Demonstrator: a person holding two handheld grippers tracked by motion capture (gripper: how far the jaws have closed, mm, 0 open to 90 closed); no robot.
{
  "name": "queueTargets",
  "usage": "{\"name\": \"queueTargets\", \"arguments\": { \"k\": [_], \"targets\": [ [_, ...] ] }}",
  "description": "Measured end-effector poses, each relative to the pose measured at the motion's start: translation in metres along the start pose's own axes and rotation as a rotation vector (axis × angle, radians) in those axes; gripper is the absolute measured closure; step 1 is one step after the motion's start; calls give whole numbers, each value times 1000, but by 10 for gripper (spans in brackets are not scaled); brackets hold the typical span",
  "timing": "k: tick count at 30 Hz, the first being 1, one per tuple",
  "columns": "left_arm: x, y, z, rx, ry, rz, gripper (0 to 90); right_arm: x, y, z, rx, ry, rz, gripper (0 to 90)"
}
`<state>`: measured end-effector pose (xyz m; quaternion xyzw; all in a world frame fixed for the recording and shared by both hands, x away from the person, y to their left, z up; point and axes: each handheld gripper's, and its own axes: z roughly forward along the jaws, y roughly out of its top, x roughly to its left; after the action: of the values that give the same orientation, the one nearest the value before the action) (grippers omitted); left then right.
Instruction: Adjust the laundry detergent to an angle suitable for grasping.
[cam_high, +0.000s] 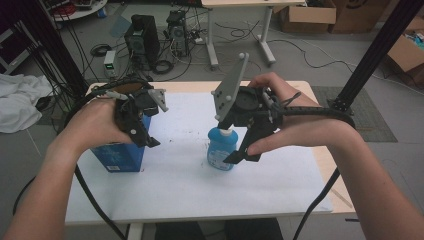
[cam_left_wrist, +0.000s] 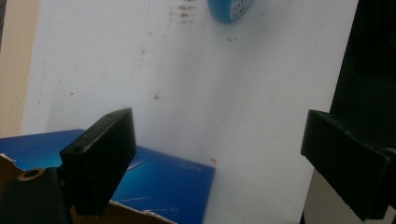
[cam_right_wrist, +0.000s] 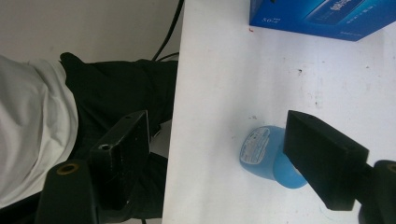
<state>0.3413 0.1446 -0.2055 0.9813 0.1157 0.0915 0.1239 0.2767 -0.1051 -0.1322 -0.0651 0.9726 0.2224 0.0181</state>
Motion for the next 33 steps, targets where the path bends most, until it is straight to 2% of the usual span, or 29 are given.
{"name": "queueTargets", "arguments": {
  "k": [10, 13, 21, 26, 33],
  "targets": [
    [3, 4, -4, -16, 3, 7, 109, -1, -4, -4, -13, -4, -1, 229],
    [5, 7, -5, -42, -3, 19, 110, -2, -6, -4, -26, -2, 1, 228],
    [6, 14, 0, -97, -16, 40, 107, -2, -9, -4, -20, -4, 8, 229],
    [4, 21, 6, -169, -34, 54, 103, 0, -10, -6, -29, -5, 6, 228],
    [3, 32, 18, -209, -50, 68, 89, 2, -9, -7, -29, -5, 1, 229]
  ]
}}
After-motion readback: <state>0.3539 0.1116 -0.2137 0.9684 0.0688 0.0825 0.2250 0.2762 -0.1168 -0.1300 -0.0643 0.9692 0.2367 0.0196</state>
